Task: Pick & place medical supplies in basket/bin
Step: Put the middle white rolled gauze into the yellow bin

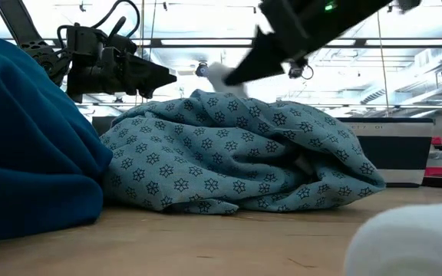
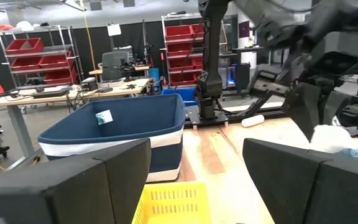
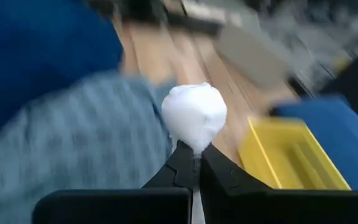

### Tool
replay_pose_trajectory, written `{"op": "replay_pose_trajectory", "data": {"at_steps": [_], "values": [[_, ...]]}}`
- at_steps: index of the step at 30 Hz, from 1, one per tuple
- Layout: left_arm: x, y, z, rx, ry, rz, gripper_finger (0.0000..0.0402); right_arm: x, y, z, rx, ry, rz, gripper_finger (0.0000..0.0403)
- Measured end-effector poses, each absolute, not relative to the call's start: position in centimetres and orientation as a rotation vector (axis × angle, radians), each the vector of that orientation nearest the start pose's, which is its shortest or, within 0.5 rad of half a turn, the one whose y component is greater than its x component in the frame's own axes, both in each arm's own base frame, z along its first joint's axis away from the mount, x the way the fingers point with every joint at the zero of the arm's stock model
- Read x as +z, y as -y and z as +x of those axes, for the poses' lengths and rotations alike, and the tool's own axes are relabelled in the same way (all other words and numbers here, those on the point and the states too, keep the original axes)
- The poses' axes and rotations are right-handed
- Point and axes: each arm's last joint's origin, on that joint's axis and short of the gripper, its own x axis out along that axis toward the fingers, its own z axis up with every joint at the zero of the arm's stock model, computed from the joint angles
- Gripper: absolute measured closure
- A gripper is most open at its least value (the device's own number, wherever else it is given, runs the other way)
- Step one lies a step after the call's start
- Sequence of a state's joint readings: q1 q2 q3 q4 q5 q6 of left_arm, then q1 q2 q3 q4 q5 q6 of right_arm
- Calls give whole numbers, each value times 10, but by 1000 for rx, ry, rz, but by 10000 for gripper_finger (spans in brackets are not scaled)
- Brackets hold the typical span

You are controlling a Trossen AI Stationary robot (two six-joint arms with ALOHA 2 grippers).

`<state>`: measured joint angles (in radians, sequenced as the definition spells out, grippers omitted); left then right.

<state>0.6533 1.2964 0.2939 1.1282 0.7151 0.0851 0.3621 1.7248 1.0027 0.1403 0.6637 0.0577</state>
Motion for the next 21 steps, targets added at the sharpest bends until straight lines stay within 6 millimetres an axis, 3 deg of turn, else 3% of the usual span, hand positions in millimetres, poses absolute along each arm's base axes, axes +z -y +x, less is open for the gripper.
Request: {"op": "replay_pose_trajectory", "data": {"at_steps": [8,15,21], "values": [[195,-115,188,-89,104,150,143,190,-50,346,-254,-200,-222,397],[195,-109,192,-91,109,156,143,185,5,348,-345,-223,-210,397],[195,-108,193,-82,108,148,143,180,41,345,-417,-283,-185,397]]}}
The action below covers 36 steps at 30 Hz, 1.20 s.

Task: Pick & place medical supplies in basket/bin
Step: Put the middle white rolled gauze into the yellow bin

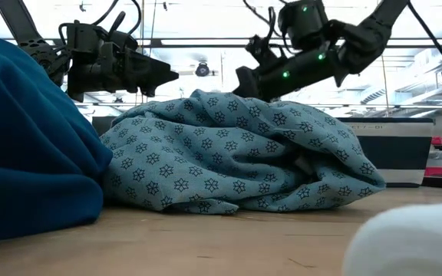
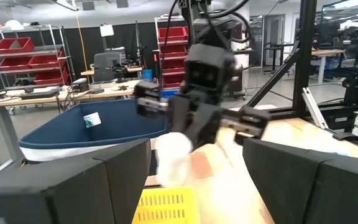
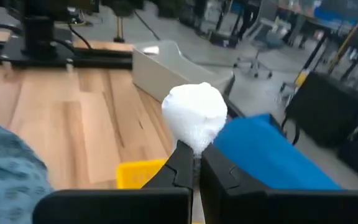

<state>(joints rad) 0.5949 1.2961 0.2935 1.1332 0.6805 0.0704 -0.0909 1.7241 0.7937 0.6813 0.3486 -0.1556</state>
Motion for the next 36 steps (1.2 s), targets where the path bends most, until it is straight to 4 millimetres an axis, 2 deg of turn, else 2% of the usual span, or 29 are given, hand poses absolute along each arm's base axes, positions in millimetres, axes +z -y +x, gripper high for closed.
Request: {"op": "replay_pose_trajectory", "data": {"at_steps": [5,10,20,34,36], "values": [[195,-109,193,-74,107,143,143,172,62,339,-418,-364,-113,397],[195,-109,193,-52,108,152,143,166,68,337,-376,-428,-88,397],[195,-111,193,-1,108,175,143,173,70,345,-291,-574,-66,397],[195,-111,193,-2,102,162,143,162,70,345,-272,-637,-70,396],[195,-111,193,-2,102,163,143,162,70,345,-273,-634,-69,386]]}}
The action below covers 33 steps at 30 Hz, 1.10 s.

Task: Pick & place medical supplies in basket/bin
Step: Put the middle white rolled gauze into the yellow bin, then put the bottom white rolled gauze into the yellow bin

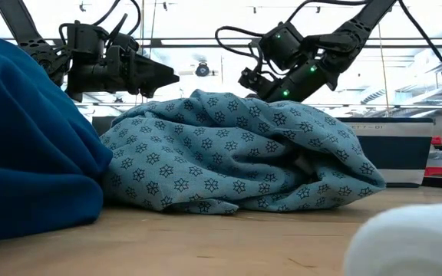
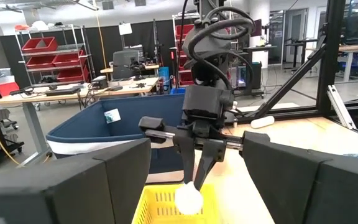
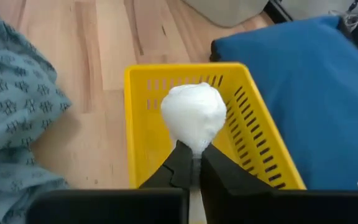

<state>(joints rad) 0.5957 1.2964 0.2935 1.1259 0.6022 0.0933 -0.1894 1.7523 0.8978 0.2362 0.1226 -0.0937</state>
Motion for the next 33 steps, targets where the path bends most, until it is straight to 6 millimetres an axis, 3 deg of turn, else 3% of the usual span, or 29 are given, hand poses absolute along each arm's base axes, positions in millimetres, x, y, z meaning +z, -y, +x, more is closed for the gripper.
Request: {"op": "replay_pose_trajectory", "data": {"at_steps": [25,29,33], "values": [[193,-111,193,-2,89,158,143,161,64,346,-244,-659,-140,163],[193,-111,193,-1,89,166,143,161,59,347,-224,-666,-173,150],[193,-111,193,-1,88,168,143,169,41,354,-158,-685,-226,149]]}}
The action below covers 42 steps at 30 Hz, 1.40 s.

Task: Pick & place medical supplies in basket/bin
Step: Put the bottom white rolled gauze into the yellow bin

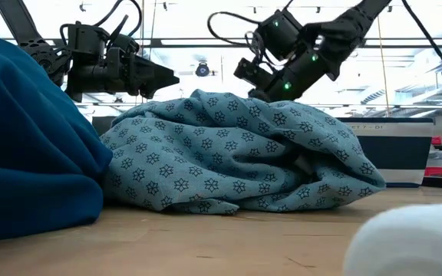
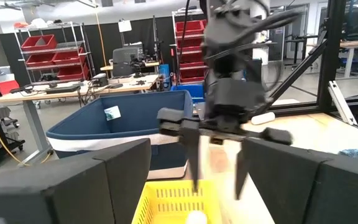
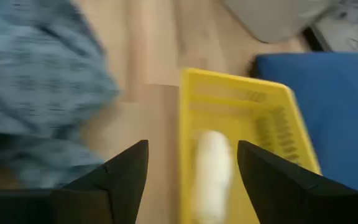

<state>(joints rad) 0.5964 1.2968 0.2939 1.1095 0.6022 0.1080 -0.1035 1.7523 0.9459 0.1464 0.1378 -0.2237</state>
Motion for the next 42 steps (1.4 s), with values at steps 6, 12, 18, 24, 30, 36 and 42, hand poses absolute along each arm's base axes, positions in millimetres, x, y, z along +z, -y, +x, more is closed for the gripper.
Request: {"op": "replay_pose_trajectory", "data": {"at_steps": [6,12,18,24,30,36,42], "values": [[193,-111,193,-1,86,165,143,185,6,363,-48,-777,-268,149],[192,-111,193,-1,82,161,143,199,-31,364,56,-870,-301,149],[192,-111,193,-2,74,155,143,216,-72,359,157,-938,-278,149],[187,-112,193,0,32,148,143,227,-115,348,220,-960,-239,149],[186,-112,193,10,27,159,143,232,-151,336,245,-952,-151,149],[186,-112,193,22,26,166,143,228,-181,327,252,-947,-42,149],[186,-113,193,47,23,178,143,210,-209,329,283,-921,9,149]]}}
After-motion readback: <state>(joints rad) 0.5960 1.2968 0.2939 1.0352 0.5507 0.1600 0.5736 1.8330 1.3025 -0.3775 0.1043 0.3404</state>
